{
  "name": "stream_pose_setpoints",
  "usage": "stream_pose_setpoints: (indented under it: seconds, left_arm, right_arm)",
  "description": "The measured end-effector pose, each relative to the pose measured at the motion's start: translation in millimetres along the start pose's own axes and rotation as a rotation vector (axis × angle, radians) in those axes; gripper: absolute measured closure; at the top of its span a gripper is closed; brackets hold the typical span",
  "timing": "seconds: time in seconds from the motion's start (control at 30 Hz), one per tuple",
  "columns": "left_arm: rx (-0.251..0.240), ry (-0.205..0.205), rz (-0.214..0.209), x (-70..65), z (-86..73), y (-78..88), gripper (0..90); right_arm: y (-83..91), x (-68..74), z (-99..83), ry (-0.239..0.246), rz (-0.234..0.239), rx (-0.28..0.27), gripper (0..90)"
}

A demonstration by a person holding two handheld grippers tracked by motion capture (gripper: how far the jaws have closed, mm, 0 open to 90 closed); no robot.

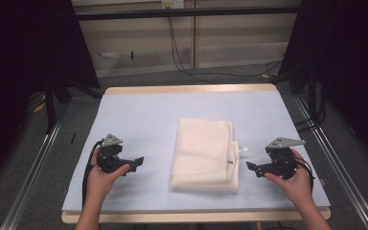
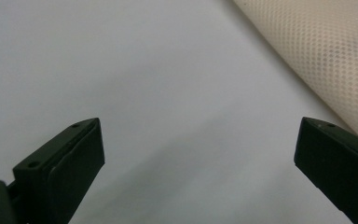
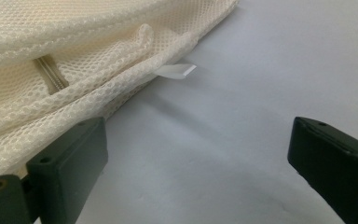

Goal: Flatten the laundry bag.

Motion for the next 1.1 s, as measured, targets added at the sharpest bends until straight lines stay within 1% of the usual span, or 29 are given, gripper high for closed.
stream_pose_setpoints:
  seconds: [0.07, 0.1, 0.13, 0.17, 0.2, 0.23, 0.27, 0.3, 0.33, 0.4, 0.43, 0.47, 0.53, 0.57, 0.63, 0.73, 0.87, 0.93, 0.97, 1.0, 1.03, 1.07, 1.1]
  left_arm:
    - [-0.008, -0.001, -0.023, -2.7, 4.6, -3.6, 1.4]
    - [-0.009, -0.007, -0.022, -3.2, 6.5, -4.8, 1.4]
    - [-0.008, -0.014, -0.033, -4.5, 8.0, -6.1, 1.4]
    - [-0.01, -0.013, -0.038, -6.2, 9.7, -7.1, 1.4]
    - [-0.01, -0.013, -0.038, -6.2, 9.7, -7.1, 1.5]
    - [-0.005, -0.023, -0.047, -8.4, 11.2, -8.2, 1.5]
    - [-0.007, -0.022, -0.048, -10.8, 12.4, -9.3, 1.6]
    - [0.001, -0.036, -0.059, -15.4, 14.4, -10.1, 1.6]
    - [0.002, -0.04, -0.063, -17.7, 15.6, -10.1, 1.6]
    - [-0.014, -0.044, -0.078, -24.1, 20.0, -10.1, 1.6]
    - [-0.022, -0.046, -0.092, -27.7, 22.0, -9.9, 1.6]
    - [-0.022, -0.056, -0.103, -31.2, 23.8, -9.7, 1.6]
    - [-0.027, -0.061, -0.117, -36.6, 26.5, -9.7, 1.6]
    - [-0.033, -0.069, -0.129, -39.6, 27.9, -10.0, 1.6]
    - [-0.036, -0.078, -0.147, -46.3, 29.5, -10.7, 1.7]
    - [-0.039, -0.09, -0.171, -54.6, 30.3, -11.4, 1.8]
    - [-0.032, -0.107, -0.183, -62.2, 31.5, -12.1, 2.0]
    - [-0.034, -0.11, -0.199, -66.6, 32.6, -12.5, 2.0]
    - [-0.039, -0.113, -0.2, -68.8, 33.8, -12.3, 2.0]
    - [-0.039, -0.113, -0.2, -68.8, 33.8, -12.3, 2.0]
    - [-0.048, -0.12, -0.21, -72.6, 35.9, -11.6, 2.0]
    - [-0.049, -0.127, -0.218, -76.2, 37.6, -11.3, 2.0]
    - [-0.051, -0.127, -0.223, -77.9, 38.4, -11.1, 2.0]
  right_arm:
    - [2.1, 0.3, -1.2, -0.008, -0.005, -0.002, 6.9]
    - [3.7, 0.3, -2.6, -0.007, -0.006, -0.004, 7.7]
    - [5.3, 0.0, -4.3, -0.004, -0.01, -0.002, 7.7]
    - [7.0, -0.6, -6.1, -0.002, -0.021, -0.009, 8.3]
    - [7.0, -0.6, -6.1, -0.002, -0.021, -0.009, 8.3]
    - [9.1, -0.7, -7.8, -0.002, -0.013, -0.012, 9.4]
    - [11.5, -0.3, -10.6, -0.014, -0.012, -0.013, 10.4]
    - [14.3, 1.1, -13.5, -0.017, -0.012, -0.012, 10.9]
    - [15.2, 2.3, -14.2, -0.014, -0.006, -0.014, 11.1]
    - [16.9, 3.9, -14.6, 0.0, 0.0, -0.021, 12.9]
    - [17.4, 5.4, -15.3, -0.003, 0.007, -0.017, 13.7]
    - [17.5, 6.1, -16.0, 0.001, 0.011, -0.017, 14.0]
    - [17.7, 8.5, -17.9, 0.007, 0.022, -0.008, 16.5]
    - [18.1, 9.8, -18.9, 0.005, 0.019, -0.001, 18.4]
    - [19.4, 12.7, -19.0, 0.019, 0.031, -0.003, 21.4]
    - [21.4, 19.6, -18.8, 0.032, 0.058, -0.008, 26.7]
    - [19.9, 27.5, -21.7, 0.047, 0.072, 0.022, 34.7]
    - [21.1, 31.8, -20.9, 0.06, 0.08, 0.014, 38.9]
    - [22.0, 34.1, -19.9, 0.061, 0.091, 0.005, 40.0]
    - [22.0, 34.1, -19.9, 0.061, 0.091, 0.005, 40.0]
    - [22.5, 36.6, -18.9, 0.061, 0.102, -0.002, 41.5]
    - [22.9, 41.5, -17.7, 0.075, 0.105, -0.007, 45.7]
    - [22.8, 42.8, -17.4, 0.075, 0.106, -0.009, 47.5]
Point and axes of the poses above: each handheld gripper's, and its own axes: y roughly backward along the jaws, z roughly out of its top, x roughly to its left, the point moved 5 cm from there along -y, roughly forward along the jaws, and after that the axes turned 15 degrees about -y, right-handed, at the moved point
